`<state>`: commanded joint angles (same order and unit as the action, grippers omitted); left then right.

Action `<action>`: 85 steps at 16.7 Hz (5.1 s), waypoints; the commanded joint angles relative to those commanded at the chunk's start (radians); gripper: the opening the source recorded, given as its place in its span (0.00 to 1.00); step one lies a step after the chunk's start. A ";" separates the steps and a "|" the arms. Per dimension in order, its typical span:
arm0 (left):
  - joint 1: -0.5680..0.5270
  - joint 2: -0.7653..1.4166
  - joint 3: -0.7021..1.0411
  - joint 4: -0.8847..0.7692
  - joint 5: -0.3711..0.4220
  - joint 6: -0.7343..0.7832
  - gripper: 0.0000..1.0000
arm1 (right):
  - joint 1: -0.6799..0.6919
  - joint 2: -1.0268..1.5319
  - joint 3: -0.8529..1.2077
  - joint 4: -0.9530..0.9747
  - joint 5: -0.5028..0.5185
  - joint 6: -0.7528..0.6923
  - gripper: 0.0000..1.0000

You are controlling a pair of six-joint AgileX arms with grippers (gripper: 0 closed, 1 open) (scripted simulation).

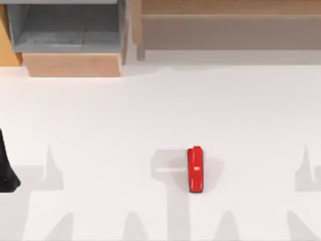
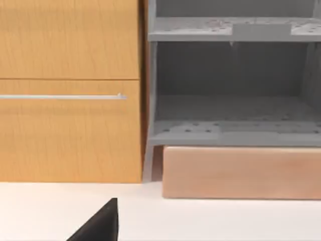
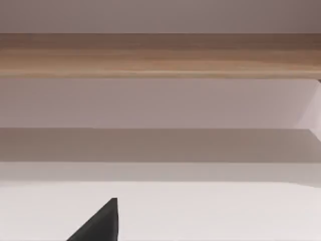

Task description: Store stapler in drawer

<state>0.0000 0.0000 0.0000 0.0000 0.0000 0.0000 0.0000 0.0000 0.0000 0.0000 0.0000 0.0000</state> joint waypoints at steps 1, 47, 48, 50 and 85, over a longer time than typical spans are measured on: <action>0.000 0.000 0.000 0.000 0.000 0.000 1.00 | 0.000 0.000 0.000 0.000 0.000 0.000 1.00; 0.399 2.322 1.189 1.128 0.445 1.584 1.00 | 0.000 0.000 0.000 0.000 0.000 0.000 1.00; 0.395 2.330 1.205 1.120 0.442 1.584 1.00 | 0.000 0.000 0.000 0.000 0.000 0.000 1.00; 0.393 2.334 1.215 1.115 0.440 1.584 1.00 | 0.000 0.000 0.000 0.000 0.000 0.000 1.00; 0.468 2.216 0.936 1.254 0.510 1.582 0.00 | 0.000 0.000 0.000 0.000 0.000 0.000 1.00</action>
<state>0.4679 2.2161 0.9359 1.2535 0.5099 1.5820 0.0000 0.0000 0.0000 0.0000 0.0000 0.0000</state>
